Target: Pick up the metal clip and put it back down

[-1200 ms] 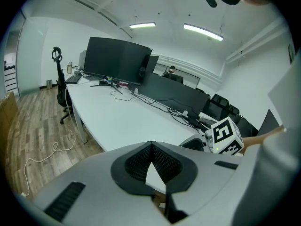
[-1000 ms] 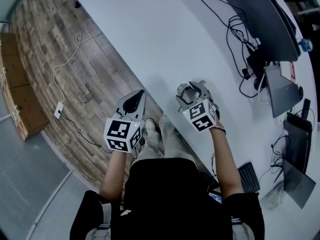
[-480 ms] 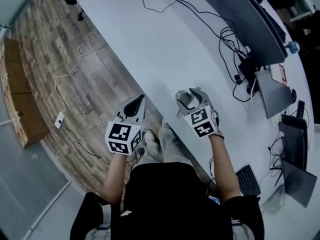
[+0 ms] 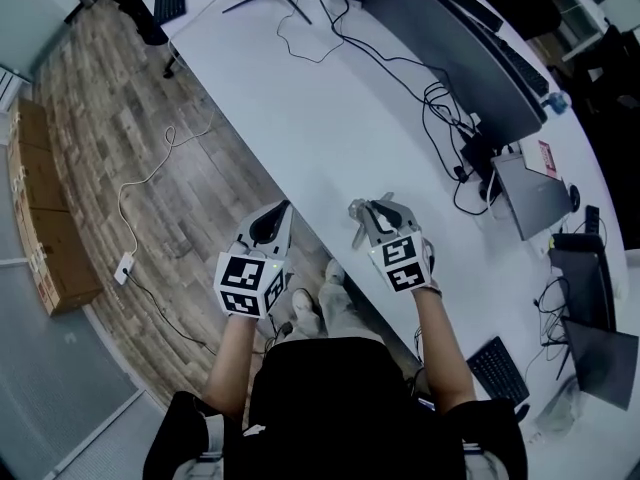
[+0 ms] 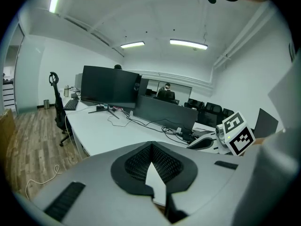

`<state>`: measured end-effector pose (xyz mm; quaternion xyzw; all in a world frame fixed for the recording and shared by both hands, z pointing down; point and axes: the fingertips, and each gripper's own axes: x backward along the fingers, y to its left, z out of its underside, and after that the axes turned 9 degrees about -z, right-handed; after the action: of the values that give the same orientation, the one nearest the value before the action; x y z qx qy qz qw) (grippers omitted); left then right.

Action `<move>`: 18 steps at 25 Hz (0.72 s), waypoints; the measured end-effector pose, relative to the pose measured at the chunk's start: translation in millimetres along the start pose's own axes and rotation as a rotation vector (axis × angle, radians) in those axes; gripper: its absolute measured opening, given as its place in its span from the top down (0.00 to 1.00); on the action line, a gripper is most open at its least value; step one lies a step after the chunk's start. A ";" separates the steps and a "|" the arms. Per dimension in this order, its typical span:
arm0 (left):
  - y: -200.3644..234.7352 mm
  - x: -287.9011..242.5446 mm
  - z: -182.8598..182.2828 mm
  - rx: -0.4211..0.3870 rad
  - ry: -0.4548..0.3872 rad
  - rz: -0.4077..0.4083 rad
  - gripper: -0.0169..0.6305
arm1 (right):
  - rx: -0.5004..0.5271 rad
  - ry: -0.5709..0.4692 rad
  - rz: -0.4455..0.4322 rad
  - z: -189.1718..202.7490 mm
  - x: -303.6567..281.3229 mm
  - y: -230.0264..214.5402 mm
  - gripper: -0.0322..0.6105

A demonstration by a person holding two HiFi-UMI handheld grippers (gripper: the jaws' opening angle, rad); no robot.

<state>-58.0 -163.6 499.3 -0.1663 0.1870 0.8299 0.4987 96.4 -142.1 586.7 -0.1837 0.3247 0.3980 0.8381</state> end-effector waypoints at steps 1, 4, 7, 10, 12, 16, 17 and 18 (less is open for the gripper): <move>-0.2 3.5 -4.4 -0.004 -0.010 -0.001 0.96 | -0.007 -0.015 0.004 -4.7 4.5 1.3 0.87; -1.7 14.6 -16.7 -0.015 -0.039 -0.002 0.96 | -0.029 -0.062 0.019 -18.7 18.8 5.6 0.89; -4.9 27.1 -30.9 -0.031 -0.074 0.001 0.96 | -0.028 -0.105 0.049 -34.4 35.1 10.8 0.90; -7.9 39.9 -47.0 -0.051 -0.114 0.005 0.96 | -0.021 -0.160 0.081 -54.1 53.2 15.8 0.91; -10.4 50.0 -56.0 -0.059 -0.137 0.008 0.96 | -0.021 -0.204 0.098 -67.0 67.5 19.2 0.91; -16.3 72.3 -72.5 -0.079 -0.183 0.015 0.96 | -0.024 -0.284 0.136 -88.3 97.3 25.6 0.91; -17.6 77.4 -76.6 -0.084 -0.195 0.016 0.96 | -0.025 -0.300 0.141 -93.0 104.1 27.8 0.91; -18.8 82.6 -80.1 -0.088 -0.206 0.016 0.96 | -0.024 -0.315 0.146 -97.3 110.5 30.0 0.91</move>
<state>-71.0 -130.4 388.2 -0.1007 0.0993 0.8540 0.5007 86.3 -118.2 438.7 -0.1050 0.1971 0.4854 0.8453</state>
